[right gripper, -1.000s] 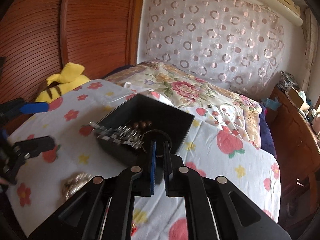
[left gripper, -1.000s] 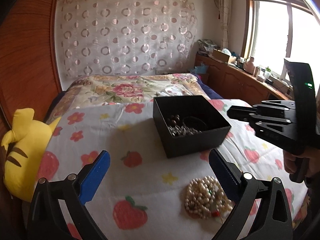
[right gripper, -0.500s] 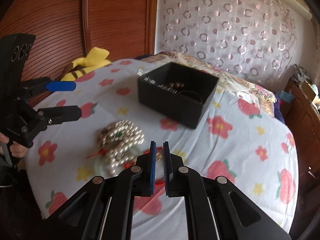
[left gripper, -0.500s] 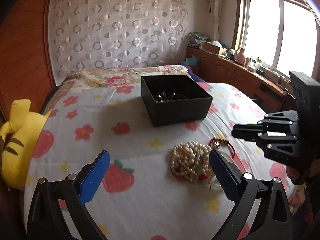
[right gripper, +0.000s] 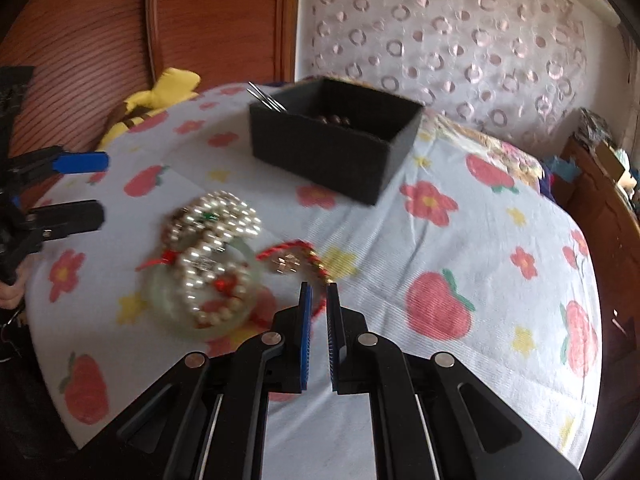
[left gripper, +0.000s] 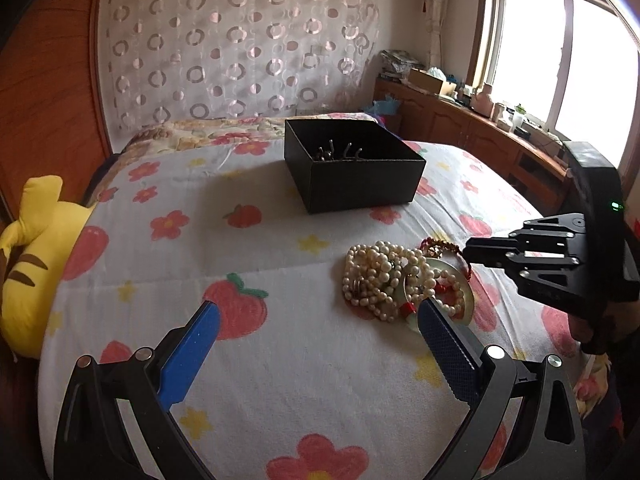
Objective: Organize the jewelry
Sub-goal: 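Move the left tool back over the pearl necklace on the jade dish, then grasp the pearl necklace with the left tool and lift it over the box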
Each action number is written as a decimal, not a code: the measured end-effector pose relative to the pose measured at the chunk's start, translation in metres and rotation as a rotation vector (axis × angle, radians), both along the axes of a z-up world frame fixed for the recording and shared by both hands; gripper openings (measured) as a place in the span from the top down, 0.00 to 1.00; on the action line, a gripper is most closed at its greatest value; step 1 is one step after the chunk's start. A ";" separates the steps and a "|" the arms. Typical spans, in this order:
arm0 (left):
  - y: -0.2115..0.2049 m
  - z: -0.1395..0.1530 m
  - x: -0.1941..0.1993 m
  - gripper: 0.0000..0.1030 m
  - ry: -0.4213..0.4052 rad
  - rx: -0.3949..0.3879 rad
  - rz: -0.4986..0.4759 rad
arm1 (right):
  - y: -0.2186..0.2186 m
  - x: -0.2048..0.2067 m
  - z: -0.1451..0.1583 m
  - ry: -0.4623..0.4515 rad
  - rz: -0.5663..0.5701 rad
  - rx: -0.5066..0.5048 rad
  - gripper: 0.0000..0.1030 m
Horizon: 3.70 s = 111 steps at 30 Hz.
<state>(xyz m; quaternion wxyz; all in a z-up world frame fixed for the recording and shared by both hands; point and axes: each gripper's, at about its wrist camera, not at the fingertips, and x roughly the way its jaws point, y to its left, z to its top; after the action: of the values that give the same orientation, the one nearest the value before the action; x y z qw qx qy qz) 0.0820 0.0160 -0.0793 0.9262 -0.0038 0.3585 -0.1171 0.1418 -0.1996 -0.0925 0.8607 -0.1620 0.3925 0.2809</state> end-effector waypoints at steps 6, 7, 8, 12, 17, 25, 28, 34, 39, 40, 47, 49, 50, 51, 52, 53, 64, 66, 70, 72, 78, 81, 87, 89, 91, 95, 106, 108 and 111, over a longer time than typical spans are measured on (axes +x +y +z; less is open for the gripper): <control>-0.004 -0.002 -0.001 0.08 0.006 0.007 -0.010 | 0.006 0.015 -0.004 0.031 -0.003 -0.013 0.71; -0.005 -0.002 -0.001 0.07 0.008 0.009 -0.012 | 0.006 0.016 -0.004 0.034 -0.002 -0.013 0.71; -0.005 -0.002 -0.001 0.08 0.009 0.010 -0.014 | 0.007 0.016 -0.004 0.037 0.000 -0.013 0.72; -0.009 -0.006 -0.001 0.08 0.023 0.018 -0.025 | 0.007 0.011 -0.004 0.051 0.042 0.000 0.93; -0.014 -0.008 0.001 0.10 0.035 0.016 -0.051 | -0.006 -0.005 0.001 0.002 0.011 -0.008 0.93; -0.022 -0.005 0.014 0.44 0.066 -0.031 -0.086 | -0.036 -0.034 0.016 -0.051 -0.058 0.085 0.93; -0.028 -0.004 0.021 0.59 0.079 -0.043 -0.107 | -0.039 -0.040 0.013 -0.053 -0.075 0.101 0.93; -0.044 -0.003 0.038 0.73 0.095 -0.037 -0.142 | -0.043 -0.041 0.006 -0.039 -0.102 0.127 0.92; -0.051 -0.009 0.051 0.86 0.117 -0.008 -0.142 | -0.043 -0.042 0.013 -0.055 -0.096 0.147 0.92; -0.052 -0.010 0.053 0.92 0.123 -0.006 -0.144 | -0.043 -0.042 0.015 -0.059 -0.095 0.149 0.92; -0.051 0.003 0.048 0.93 0.092 -0.011 -0.158 | -0.039 -0.044 0.035 -0.112 -0.076 0.153 0.92; -0.050 0.014 0.044 0.93 0.068 -0.026 -0.161 | -0.038 -0.045 0.043 -0.132 -0.068 0.155 0.92; -0.051 0.020 0.042 0.94 0.056 -0.030 -0.162 | -0.038 -0.047 0.047 -0.143 -0.064 0.156 0.92; -0.051 0.026 0.041 0.94 0.042 -0.034 -0.162 | -0.037 -0.047 0.051 -0.155 -0.061 0.155 0.92; -0.050 0.033 0.039 0.94 0.026 -0.041 -0.162 | -0.037 -0.048 0.056 -0.169 -0.058 0.153 0.92; -0.050 0.038 0.037 0.94 0.014 -0.047 -0.162 | -0.037 -0.049 0.060 -0.179 -0.055 0.153 0.92; -0.052 0.089 0.027 0.94 -0.088 -0.079 -0.175 | -0.036 -0.049 0.084 -0.224 -0.036 0.154 0.92; -0.052 0.095 0.029 0.94 -0.096 -0.087 -0.172 | -0.034 -0.048 0.086 -0.227 -0.036 0.155 0.92; -0.050 0.111 0.029 0.94 -0.118 -0.101 -0.174 | -0.031 -0.046 0.091 -0.234 -0.031 0.154 0.92; -0.052 0.123 0.027 0.94 -0.137 -0.106 -0.180 | -0.030 -0.047 0.095 -0.241 -0.027 0.156 0.92; -0.059 0.160 0.027 0.94 -0.199 -0.096 -0.193 | -0.031 -0.043 0.108 -0.263 -0.027 0.164 0.92; -0.064 0.178 0.029 0.94 -0.228 -0.082 -0.197 | -0.031 -0.039 0.115 -0.273 -0.029 0.163 0.92; -0.065 0.213 0.046 0.94 -0.272 -0.056 -0.174 | -0.027 -0.026 0.126 -0.289 -0.032 0.161 0.92; -0.065 0.220 0.053 0.94 -0.284 -0.044 -0.159 | -0.025 -0.021 0.130 -0.299 -0.032 0.154 0.92; -0.063 0.226 0.062 0.94 -0.290 -0.035 -0.144 | -0.022 -0.014 0.134 -0.309 -0.035 0.147 0.92; -0.063 0.236 0.083 0.94 -0.289 -0.012 -0.118 | -0.018 0.003 0.138 -0.311 -0.046 0.135 0.92; -0.060 0.212 0.136 0.93 -0.212 0.020 -0.064 | -0.001 0.056 0.119 -0.264 -0.074 0.100 0.92; -0.057 0.193 0.144 0.93 -0.180 0.025 -0.054 | 0.003 0.066 0.110 -0.243 -0.077 0.099 0.92; -0.050 0.165 0.155 0.93 -0.127 0.018 -0.042 | 0.011 0.076 0.096 -0.217 -0.079 0.096 0.92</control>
<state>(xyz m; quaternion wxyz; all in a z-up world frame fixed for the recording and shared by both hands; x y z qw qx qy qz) 0.2373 -0.0336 0.0853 0.9443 0.0197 0.3002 -0.1335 0.2177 -0.1883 0.0039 0.9152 -0.1344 0.2895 0.2460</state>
